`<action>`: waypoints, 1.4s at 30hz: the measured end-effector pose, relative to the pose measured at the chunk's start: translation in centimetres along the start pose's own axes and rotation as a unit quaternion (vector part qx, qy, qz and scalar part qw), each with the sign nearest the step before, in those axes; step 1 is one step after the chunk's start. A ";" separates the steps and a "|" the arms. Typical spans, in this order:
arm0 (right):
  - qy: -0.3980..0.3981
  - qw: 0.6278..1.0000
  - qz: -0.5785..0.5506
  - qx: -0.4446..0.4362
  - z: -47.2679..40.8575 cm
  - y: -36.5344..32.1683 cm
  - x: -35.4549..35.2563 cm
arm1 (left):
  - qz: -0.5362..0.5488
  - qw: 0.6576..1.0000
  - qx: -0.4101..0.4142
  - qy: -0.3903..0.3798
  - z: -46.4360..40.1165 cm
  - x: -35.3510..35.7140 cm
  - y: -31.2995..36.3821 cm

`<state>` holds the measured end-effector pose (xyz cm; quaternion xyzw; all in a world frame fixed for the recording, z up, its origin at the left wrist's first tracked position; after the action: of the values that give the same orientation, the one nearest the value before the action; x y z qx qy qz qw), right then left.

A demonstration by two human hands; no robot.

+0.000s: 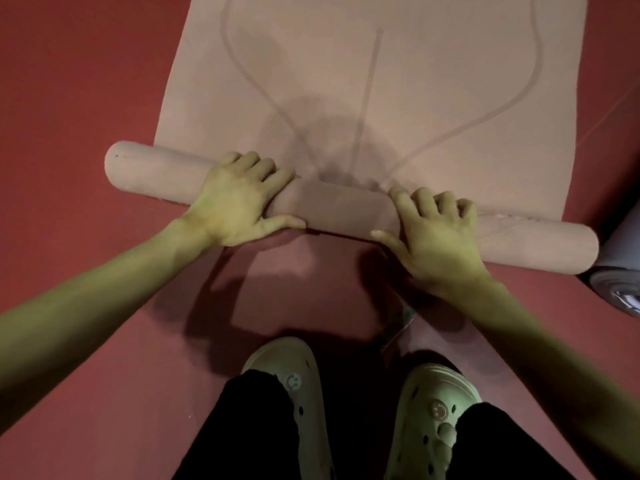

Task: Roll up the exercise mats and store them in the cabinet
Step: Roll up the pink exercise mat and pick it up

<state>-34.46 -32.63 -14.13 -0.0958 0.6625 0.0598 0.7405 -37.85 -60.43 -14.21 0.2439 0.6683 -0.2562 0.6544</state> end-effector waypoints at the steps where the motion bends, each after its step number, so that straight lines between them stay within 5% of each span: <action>1: -0.015 1.000 -0.007 0.005 0.7 -0.2 0.0 | 0.006 1.000 0.008 -0.005 0.6 -0.1 0.4; 14: -0.160 0.987 -0.031 0.014 -0.4 0.0 -0.5 | 0.062 0.997 -0.029 0.030 2.6 0.8 3.5; 22: -0.072 0.996 -0.047 0.027 0.2 0.1 0.0 | 0.126 0.992 0.031 -0.007 0.6 0.3 0.8; 28: -0.022 0.999 0.036 0.009 0.8 0.6 0.4 | 0.246 0.957 0.001 -0.152 -2.7 -1.0 -1.5; 35: -0.178 0.984 -0.002 -0.003 -3.0 1.7 -1.3 | 0.113 0.993 -0.013 -0.027 -0.1 -0.8 1.0; 38: -0.252 0.967 -0.049 0.003 -4.6 2.2 -2.2 | 0.035 0.998 -0.024 -0.039 0.1 -0.4 1.8; 42: -0.186 0.981 -0.044 -0.013 -4.1 2.5 -1.9 | 0.056 0.997 -0.016 -0.057 -1.0 -0.5 1.0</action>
<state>-39.20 -31.03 -12.79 -0.1212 0.5072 0.0527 0.8516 -37.94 -59.00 -13.71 0.2551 0.6190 -0.2220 0.7088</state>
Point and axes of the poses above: each hand's wrist, its own z-axis away from the middle knuckle, its own x-axis out of the palm, y = z × x, the point moved 2 cm from there along -z, towards the middle knuckle, and after that the axes turned 6 degrees about x, right-handed, at the moved point
